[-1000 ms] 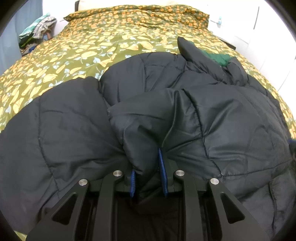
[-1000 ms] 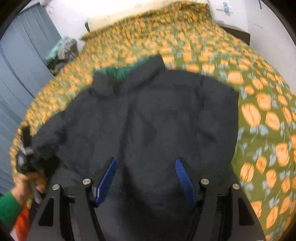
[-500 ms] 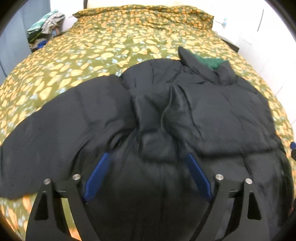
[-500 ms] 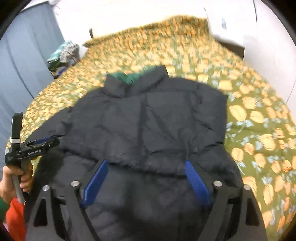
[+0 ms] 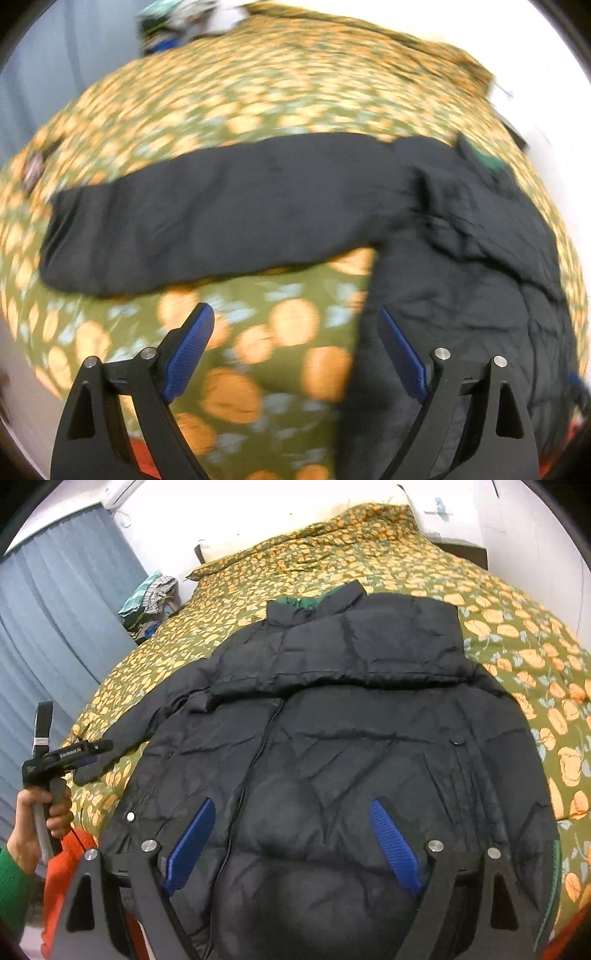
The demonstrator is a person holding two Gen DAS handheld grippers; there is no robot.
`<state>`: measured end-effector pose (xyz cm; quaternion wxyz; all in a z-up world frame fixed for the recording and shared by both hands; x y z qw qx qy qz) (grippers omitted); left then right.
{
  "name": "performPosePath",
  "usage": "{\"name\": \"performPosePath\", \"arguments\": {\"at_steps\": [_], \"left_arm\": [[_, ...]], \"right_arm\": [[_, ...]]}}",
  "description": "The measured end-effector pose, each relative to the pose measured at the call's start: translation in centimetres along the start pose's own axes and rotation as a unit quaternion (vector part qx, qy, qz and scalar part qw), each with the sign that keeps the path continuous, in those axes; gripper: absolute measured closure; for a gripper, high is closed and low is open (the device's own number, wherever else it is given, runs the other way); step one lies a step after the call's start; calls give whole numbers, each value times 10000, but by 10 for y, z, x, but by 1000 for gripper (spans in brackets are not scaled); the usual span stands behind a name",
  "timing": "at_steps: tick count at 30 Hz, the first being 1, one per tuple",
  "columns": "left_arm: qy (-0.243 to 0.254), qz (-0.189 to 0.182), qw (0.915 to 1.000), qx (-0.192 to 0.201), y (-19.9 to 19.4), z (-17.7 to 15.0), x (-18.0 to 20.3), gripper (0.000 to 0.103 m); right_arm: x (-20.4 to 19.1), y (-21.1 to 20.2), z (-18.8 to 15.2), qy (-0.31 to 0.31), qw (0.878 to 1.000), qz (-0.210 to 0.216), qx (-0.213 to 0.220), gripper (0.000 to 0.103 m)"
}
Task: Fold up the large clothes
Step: 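Open the left tool and move it to the other sleeve cuff, then grasp the sleeve cuff with the left tool, lift it and lay it across the body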
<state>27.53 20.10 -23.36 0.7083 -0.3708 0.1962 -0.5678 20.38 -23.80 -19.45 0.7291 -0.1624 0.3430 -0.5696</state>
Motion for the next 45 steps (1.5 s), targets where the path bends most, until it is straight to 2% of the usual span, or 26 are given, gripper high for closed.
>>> {"name": "performPosePath", "arguments": {"at_steps": [3, 7, 14, 17, 18, 19, 20, 21, 22, 26, 28, 31, 33, 35, 37, 40, 45], "left_arm": [[-1030, 274, 9943, 13, 7, -1, -55, 13], [-2103, 722, 9749, 83, 24, -6, -117, 13], [-3114, 1289, 9405, 436, 51, 2, -190, 13], [-3230, 1521, 9322, 594, 53, 8, -212, 16], [-3225, 1611, 9305, 652, 53, 11, -216, 27], [-3187, 1698, 9299, 699, 53, 15, -219, 44], [-3128, 1741, 9310, 709, 52, 17, -218, 54], [-3064, 1790, 9322, 716, 51, 19, -221, 77], [-3039, 1749, 9335, 750, 50, 23, -220, 88], [-2881, 1805, 9359, 927, 30, 35, -213, 95], [-2614, 1837, 9408, 1132, 14, 52, -200, 96], [-1965, 1738, 9520, 1576, -15, 97, -162, 97], [-1396, 1462, 9589, 1989, -40, 134, -118, 97], [-859, 1111, 9616, 2357, -63, 167, -67, 97], [-319, 674, 9605, 2680, -87, 192, -9, 97], [398, 25, 9537, 2981, -113, 208, 79, 97], [1258, -931, 9428, 2943, -121, 184, 210, 97]], "right_arm": [[-6, -6, 3, -237, 9997, -14, 50, 15], [-10, -5, 5, -309, 9995, 2, 20, 15], [-17, -9, 1, -309, 9995, 53, 4, 15], [-20, -8, -5, -337, 9994, 75, -86, 15], [-22, -7, -8, -333, 9993, 97, -121, 15], [-23, -7, -10, -331, 9993, 114, -149, 15], [-24, -6, -13, -334, 9992, 130, -187, 15], [-26, -5, -16, -334, 9991, 146, -217, 15], [-27, -5, -18, -328, 9991, 160, -233, 15], [-33, -4, -23, -264, 9990, 257, -269, 15], [-37, -5, -26, -250, 9988, 312, -273, 15], [-40, -8, -27, -254, 9987, 380, -234, 15], [-40, -11, -27, -235, 9987, 408, -174, 15], [-37, -14, -26, -172, 9989, 416, -118, 15], [-32, -16, -24, -70, 9991, 411, -63, 15], [-23, -23, -19, 81, 9993, 361, 84, 15], [-9, -35, -7, 230, 9987, 254, 368, 15]]}}
Point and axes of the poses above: each gripper's, at about its wrist camera, not at the fingertips, and y roughly the way its jaws point, x to its right, z to its top, the point moved 10 cm from there along y, roughly the way its jaws point, and after that the axes turned 13 degrees about x, right-handed, at the moved point
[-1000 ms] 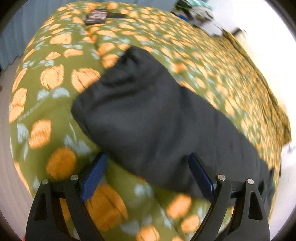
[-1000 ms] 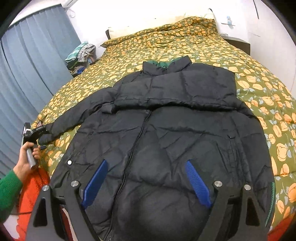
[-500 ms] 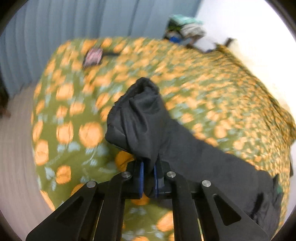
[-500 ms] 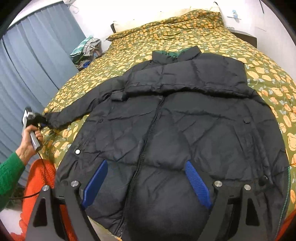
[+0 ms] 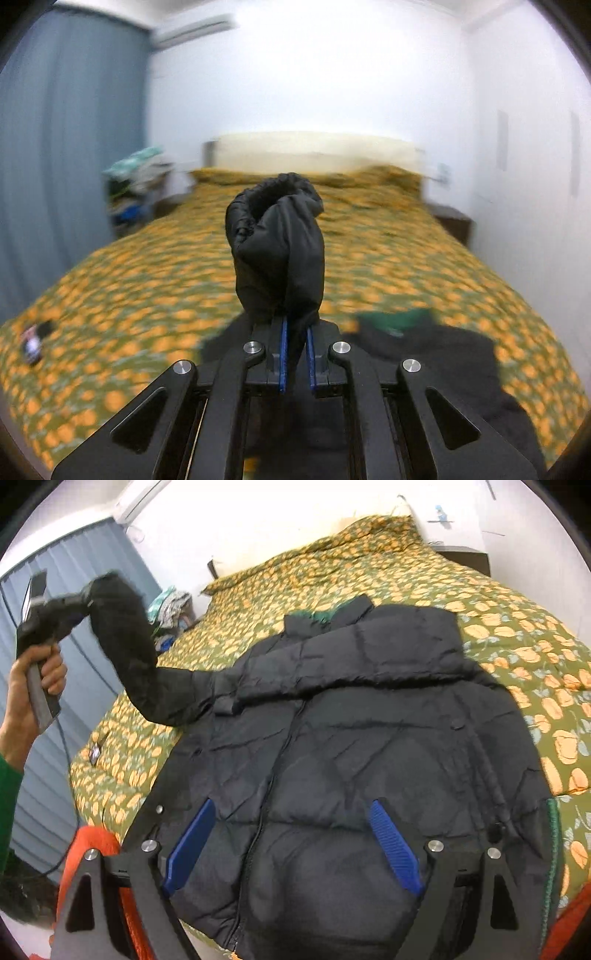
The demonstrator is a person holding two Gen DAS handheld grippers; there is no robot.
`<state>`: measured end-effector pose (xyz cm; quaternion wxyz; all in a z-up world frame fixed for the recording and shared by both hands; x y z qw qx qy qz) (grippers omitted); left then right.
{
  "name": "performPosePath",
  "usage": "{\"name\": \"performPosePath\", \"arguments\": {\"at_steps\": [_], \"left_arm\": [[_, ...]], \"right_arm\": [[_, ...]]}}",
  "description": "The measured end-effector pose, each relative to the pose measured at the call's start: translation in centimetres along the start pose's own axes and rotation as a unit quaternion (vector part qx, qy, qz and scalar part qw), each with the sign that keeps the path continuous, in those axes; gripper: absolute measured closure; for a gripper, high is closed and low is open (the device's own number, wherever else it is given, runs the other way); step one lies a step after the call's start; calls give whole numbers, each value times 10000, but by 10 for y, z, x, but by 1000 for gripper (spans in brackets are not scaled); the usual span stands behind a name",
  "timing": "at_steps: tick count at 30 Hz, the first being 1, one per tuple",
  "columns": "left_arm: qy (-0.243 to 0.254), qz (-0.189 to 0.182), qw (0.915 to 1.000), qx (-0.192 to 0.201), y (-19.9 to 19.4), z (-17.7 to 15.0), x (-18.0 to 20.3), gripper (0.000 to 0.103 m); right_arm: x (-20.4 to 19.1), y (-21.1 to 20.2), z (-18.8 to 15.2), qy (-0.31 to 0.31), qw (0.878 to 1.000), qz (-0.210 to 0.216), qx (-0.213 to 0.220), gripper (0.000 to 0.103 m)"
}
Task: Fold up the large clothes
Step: 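Grasp the sleeve cuff with the left tool, lift it and lay it across the body, then grasp the jacket side at the shoulder with the right tool and fold it toward the zipper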
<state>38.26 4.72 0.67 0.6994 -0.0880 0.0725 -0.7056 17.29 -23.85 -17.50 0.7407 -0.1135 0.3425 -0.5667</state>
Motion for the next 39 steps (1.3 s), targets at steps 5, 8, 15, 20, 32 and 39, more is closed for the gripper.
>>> {"name": "performPosePath", "arguments": {"at_steps": [5, 8, 15, 20, 32, 39], "left_arm": [[374, -718, 9952, -552, 17, -60, 102, 97], [590, -958, 9885, -1015, 23, -115, 146, 97], [908, -1167, 9721, -1821, 26, -212, 213, 94], [1146, -1378, 9647, -1931, 6, -226, 239, 35], [873, -1755, 9599, -2005, -81, -216, 160, 12], [217, -875, 9723, -2158, -95, -226, 64, 12]], "right_arm": [[16, -12, 11, 116, 9994, -142, 289, 15], [28, -19, 15, 232, 9985, -251, 436, 15], [60, -30, 19, 506, 9951, -540, 663, 15], [79, -31, 18, 665, 9930, -716, 667, 15], [101, 3, 63, 1272, 9890, -369, 660, 15], [96, 93, 90, 1682, 9856, 42, 183, 15]]}}
Point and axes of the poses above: each gripper's, at about its wrist camera, not at the fingertips, and y roughly the way its jaws point, x to its right, z to its top, the point moved 10 cm from there along y, roughly the way its jaws point, and after that the axes turned 13 degrees about x, right-handed, at the moved point
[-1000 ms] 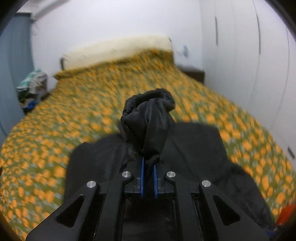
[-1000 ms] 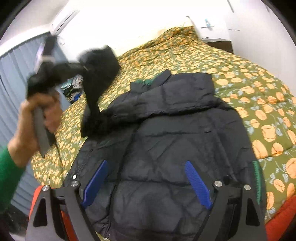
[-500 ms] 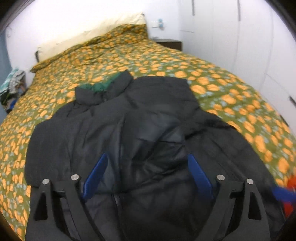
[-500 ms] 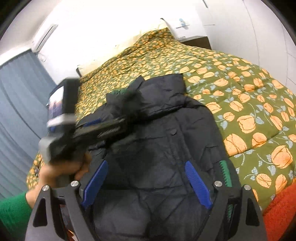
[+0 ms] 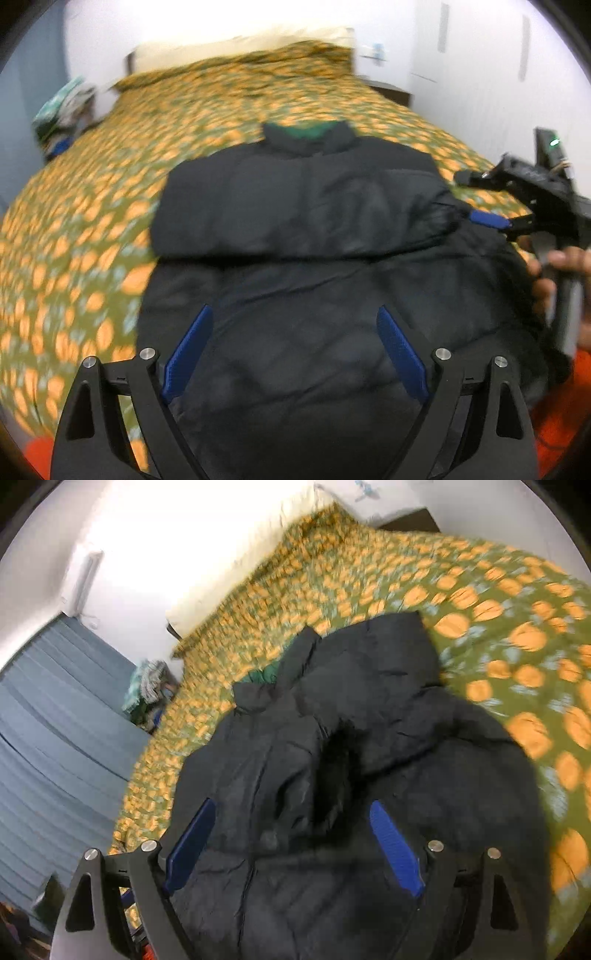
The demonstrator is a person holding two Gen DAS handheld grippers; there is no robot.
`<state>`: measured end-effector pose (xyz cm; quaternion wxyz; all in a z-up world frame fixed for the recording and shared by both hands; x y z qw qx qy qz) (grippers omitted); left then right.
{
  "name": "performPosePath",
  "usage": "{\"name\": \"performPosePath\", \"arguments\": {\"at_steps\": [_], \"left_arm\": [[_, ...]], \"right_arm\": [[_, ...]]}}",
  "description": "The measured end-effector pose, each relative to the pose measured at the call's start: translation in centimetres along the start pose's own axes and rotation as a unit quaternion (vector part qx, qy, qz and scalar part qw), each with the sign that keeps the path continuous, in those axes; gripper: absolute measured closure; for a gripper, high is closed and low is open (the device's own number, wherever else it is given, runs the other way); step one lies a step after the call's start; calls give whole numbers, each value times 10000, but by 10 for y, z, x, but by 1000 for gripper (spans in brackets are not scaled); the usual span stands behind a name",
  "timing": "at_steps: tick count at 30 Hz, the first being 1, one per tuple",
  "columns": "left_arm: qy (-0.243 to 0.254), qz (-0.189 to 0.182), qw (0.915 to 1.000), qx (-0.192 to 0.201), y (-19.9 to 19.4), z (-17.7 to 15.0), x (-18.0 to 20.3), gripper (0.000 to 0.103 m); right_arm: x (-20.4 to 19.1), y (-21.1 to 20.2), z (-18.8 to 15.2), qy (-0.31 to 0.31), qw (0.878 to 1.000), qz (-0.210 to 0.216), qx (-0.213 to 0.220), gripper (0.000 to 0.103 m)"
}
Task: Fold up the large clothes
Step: 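Grasp the jacket side at the shoulder with the right tool and fold it toward the zipper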
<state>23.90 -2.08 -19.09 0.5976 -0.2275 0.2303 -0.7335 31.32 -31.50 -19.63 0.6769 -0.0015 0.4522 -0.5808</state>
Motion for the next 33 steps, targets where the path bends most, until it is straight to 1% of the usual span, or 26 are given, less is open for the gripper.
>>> {"name": "performPosePath", "arguments": {"at_steps": [1, 3, 5, 7, 8, 9, 10, 11, 12, 15, 16, 18, 20, 21, 23, 25, 26, 27, 28, 29, 30, 32, 33], "left_arm": [[-93, 66, 9999, -50, 1, -4, -8, 12], [-289, 219, 9992, -159, 0, -14, -27, 12], [-410, 327, 9985, -186, -3, -21, -41, 12], [-502, 415, 9977, -191, -4, -25, -52, 12], [-533, 448, 9974, -195, -3, -26, -56, 12], [-570, 478, 9970, -209, -1, -28, -60, 12], [-594, 492, 9968, -225, 0, -29, -63, 12], [-627, 511, 9964, -250, 2, -30, -65, 12], [-659, 519, 9961, -266, 4, -30, -67, 12], [-723, 508, 9959, -183, 5, -26, -68, 12], [-717, 509, 9960, -143, 5, -23, -68, 12], [-689, 512, 9963, -102, 8, -21, -67, 12], [-651, 525, 9964, -126, 14, -21, -66, 12], [-643, 533, 9964, -164, 17, -22, -66, 12], [-644, 532, 9962, -249, 24, -22, -67, 12], [-630, 493, 9963, -312, 31, -18, -67, 12], [-605, 481, 9965, -312, 34, -13, -67, 12], [-591, 484, 9967, -274, 39, -3, -69, 12], [-605, 482, 9967, -231, 42, 5, -71, 12], [-649, 474, 9966, -166, 46, 17, -74, 12], [-731, 455, 9963, -46, 52, 34, -79, 12], [-792, 438, 9958, 165, 64, 58, -82, 10], [-744, 436, 9959, 260, 77, 73, -83, 10]], "right_arm": [[3, 19, -6, -43, 9996, -160, -213, 15], [8, 43, -19, -141, 9975, -420, -551, 15], [8, 54, -31, -218, 9953, -568, -756, 17], [-5, 51, -32, -281, 9960, -520, -664, 47], [-12, 49, -27, -407, 9958, -560, -594, 67], [-22, 45, -17, -627, 9954, -589, -431, 76], [-31, 43, -7, -763, 9953, -521, -296, 81], [-41, 41, 6, -931, 9945, -451, -158, 84], [-51, 40, 22, -1123, 9926, -453, -30, 85], [-59, 40, 71, -1245, 9906, -447, 343, 86], [-56, 40, 88, -1204, 9905, -466, 479, 86], [-41, 42, 110, -1172, 9893, -557, 670, 86], [-18, 49, 117, -1195, 9879, -755, 640, 86], [-1, 55, 114, -1188, 9875, -888, 531, 86], [27, 68, 96, -1227, 9855, -1152, 230, 86], [53, 77, 74, -1286, 9815, -1418, -86, 81], [58, 81, 67, -1257, 9809, -1476, -175, 77], [64, 81, 60, -1181, 9812, -1507, -256, 64], [67, 80, 57, -1122, 9814, -1526, -307, 54], [68, 76, 54, -1074, 9817, -1521, -397, 40], [66, 72, 53, -1086, 9820, -1485, -418, 40], [53, 53, 63, -1377, 9786, -1526, -141, 40], [43, 46, 69, -1547, 9763, -1514, 50, 40]]}}
Point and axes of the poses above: each gripper's, at about its wrist camera, not at the fingertips, and y roughly the way its jaws point, x to its right, z to its top, the point moved 10 cm from there along y, roughly the way its jaws point, and after that the axes turned 13 degrees about x, right-handed, at the moved point
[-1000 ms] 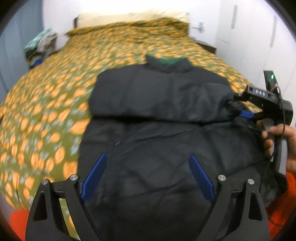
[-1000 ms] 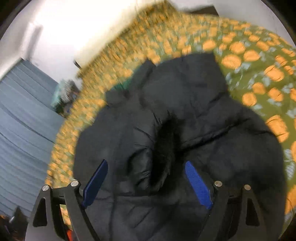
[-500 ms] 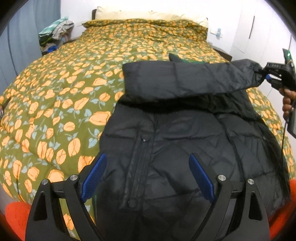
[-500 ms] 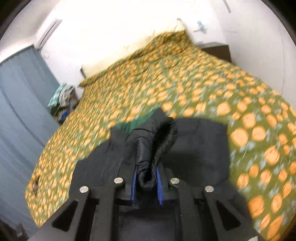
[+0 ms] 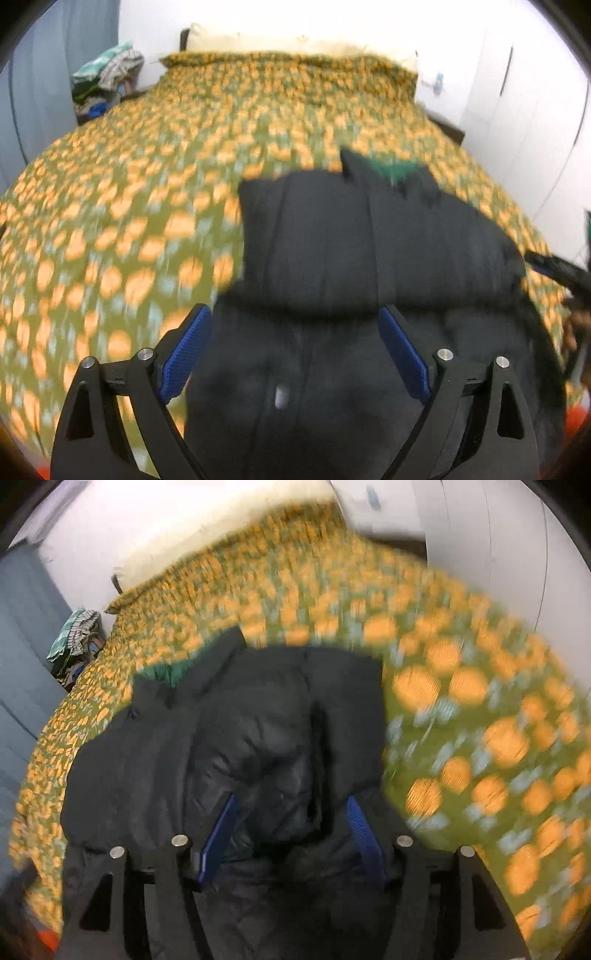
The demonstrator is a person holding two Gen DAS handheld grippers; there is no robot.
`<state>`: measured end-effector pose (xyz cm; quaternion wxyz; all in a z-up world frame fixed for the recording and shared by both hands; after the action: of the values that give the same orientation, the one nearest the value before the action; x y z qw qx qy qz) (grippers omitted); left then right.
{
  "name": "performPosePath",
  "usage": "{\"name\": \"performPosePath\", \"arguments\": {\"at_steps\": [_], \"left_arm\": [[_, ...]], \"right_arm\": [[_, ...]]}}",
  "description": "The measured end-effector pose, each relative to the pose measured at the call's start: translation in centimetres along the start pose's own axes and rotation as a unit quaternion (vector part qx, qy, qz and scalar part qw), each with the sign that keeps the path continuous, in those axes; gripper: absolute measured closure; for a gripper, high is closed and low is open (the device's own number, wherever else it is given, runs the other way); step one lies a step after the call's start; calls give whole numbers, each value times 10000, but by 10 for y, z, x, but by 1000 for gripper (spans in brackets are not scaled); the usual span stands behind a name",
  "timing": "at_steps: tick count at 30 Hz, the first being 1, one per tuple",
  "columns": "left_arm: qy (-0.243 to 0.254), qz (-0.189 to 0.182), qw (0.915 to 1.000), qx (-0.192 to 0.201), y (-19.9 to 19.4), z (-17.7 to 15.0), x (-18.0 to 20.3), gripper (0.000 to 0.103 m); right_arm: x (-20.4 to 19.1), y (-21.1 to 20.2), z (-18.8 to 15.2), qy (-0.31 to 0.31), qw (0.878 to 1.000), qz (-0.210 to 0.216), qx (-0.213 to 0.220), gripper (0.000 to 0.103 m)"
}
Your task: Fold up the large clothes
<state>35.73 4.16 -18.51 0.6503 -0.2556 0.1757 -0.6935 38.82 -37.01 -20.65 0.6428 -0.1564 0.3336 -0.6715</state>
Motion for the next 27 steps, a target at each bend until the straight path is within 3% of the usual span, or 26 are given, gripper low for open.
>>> {"name": "performPosePath", "arguments": {"at_steps": [2, 5, 8, 13, 17, 20, 23, 27], "left_arm": [[186, -26, 9998, 8, 27, 14, 10, 10], [485, 13, 9988, -111, 71, 16, 24, 10], [828, 246, 9954, -412, 108, -4, 26, 11], [943, 239, 9929, -682, 131, -37, 24, 7], [996, 242, 9917, -770, 130, -36, 26, 7], [978, 145, 9918, -809, 118, -17, 29, 11], [707, -129, 9963, -478, 108, 19, 37, 8], [451, -240, 9967, -632, 138, 38, 44, 7]], "right_arm": [[-16, -14, 22, -350, 9984, 145, 419, 40], [-46, -12, 40, -784, 9940, 490, 585, 40], [-59, 20, 35, -907, 9929, 694, 325, 40], [-53, 77, -16, -1057, 9905, 638, -600, 40], [-44, 85, -26, -847, 9920, 649, -678, 40], [-43, 87, -29, -895, 9915, 608, -719, 40], [-42, 89, -31, -870, 9916, 635, -715, 40], [-42, 92, -31, -836, 9920, 673, -663, 40]]}}
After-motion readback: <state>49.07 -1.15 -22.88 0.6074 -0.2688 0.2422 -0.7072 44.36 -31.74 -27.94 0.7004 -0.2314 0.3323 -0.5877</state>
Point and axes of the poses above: each gripper's, at about its wrist camera, not at the fingertips, and y roughly the way its jaws point, x to its right, z to its top, the point moved 10 cm from there along y, roughly the way its jaws point, and after that the axes turned 13 degrees about x, right-handed, at the moved point
